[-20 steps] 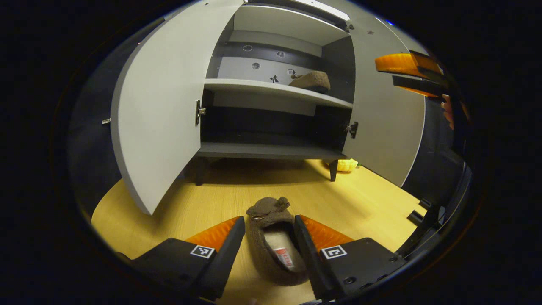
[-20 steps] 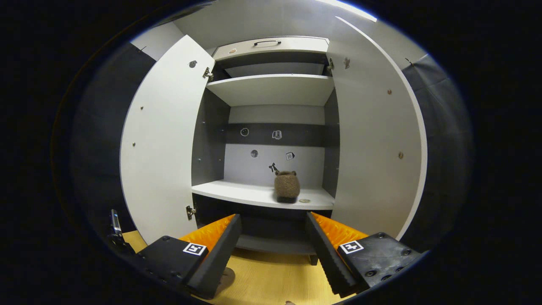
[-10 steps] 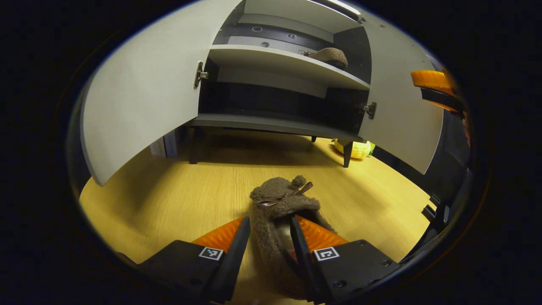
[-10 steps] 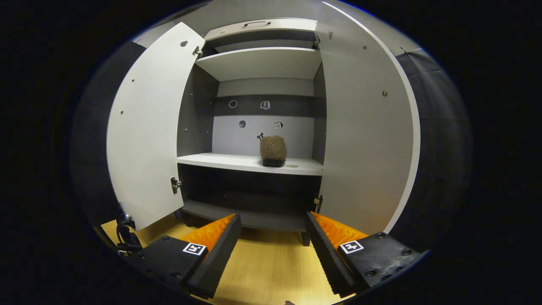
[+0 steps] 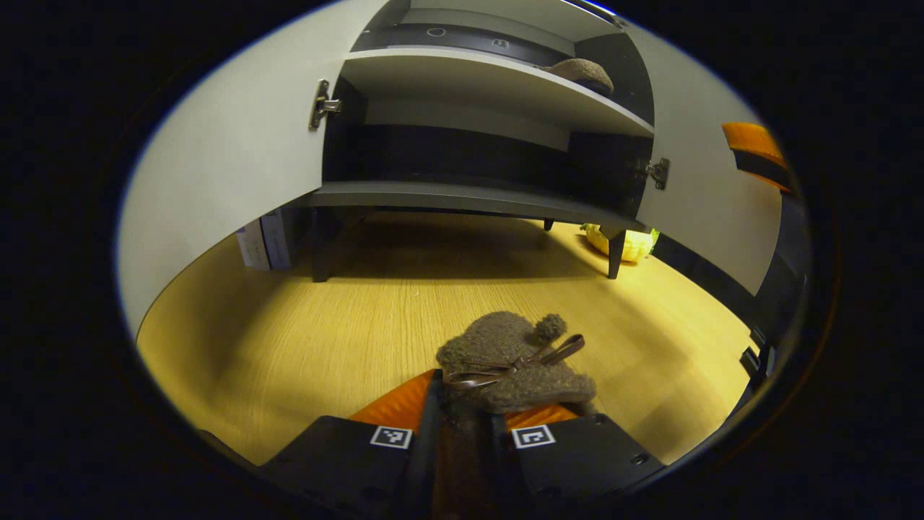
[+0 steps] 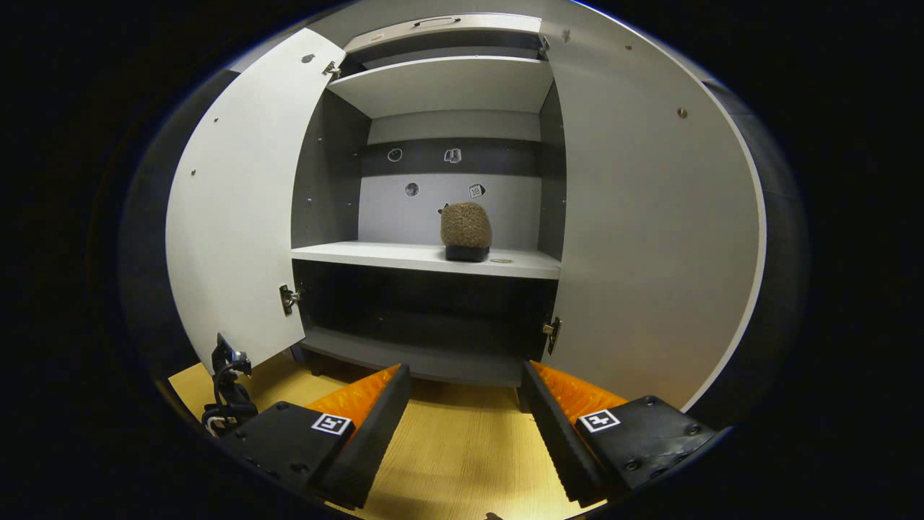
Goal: Grab one shoe with the right hand and put it into the shoe cabinet, grab the other shoe with the left hand and put it into the shoe cabinet; then close the right door with the right hand and the left door with the left hand.
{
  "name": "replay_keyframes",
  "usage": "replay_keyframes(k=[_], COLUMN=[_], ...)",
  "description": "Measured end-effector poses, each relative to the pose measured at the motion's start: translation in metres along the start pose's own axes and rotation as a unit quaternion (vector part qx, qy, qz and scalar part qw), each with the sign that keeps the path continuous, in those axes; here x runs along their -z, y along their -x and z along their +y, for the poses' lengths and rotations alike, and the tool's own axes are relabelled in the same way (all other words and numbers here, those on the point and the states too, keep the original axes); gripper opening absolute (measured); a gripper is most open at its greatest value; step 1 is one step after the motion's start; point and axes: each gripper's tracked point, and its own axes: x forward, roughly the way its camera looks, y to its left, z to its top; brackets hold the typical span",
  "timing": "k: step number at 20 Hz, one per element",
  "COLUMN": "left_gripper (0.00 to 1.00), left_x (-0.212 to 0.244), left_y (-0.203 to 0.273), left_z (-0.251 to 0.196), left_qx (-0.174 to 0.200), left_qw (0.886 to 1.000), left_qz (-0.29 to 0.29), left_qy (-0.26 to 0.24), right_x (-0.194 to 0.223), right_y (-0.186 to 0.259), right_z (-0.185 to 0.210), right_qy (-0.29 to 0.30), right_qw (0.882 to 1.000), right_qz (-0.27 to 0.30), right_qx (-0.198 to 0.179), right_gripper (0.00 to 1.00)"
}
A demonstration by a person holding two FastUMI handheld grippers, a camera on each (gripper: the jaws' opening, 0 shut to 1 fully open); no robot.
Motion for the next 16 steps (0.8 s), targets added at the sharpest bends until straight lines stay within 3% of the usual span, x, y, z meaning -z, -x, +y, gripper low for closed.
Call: replay_keyframes(k=[5,10,16], left_gripper=[0.09,0.06,0.06], left_x=[-0.002,-0.019,-0.119], left_y=[-0.002,0.024,0.112], left_z=[0.004,0.011,-0.011], left_qx=[0.003,-0.011,-0.004], left_qw=[1.000,1.000,0.999], left_qz=[0.000,0.005,-0.032], left_qy=[-0.008,0.009,0.031], right_x=[0.004,-0.002,-0.043], right_y=[-0.018,-0.026,-0.037], right_z=[0.011,0.023,0.025], right_qy=[0.000,0.005,-0.003], right_qw=[1.000,0.999,0.998], right_qz=[0.008,0.013,0.011], right_qx=[-0.018,-0.039,-0.058], right_gripper=[0.99,0.99,0.99])
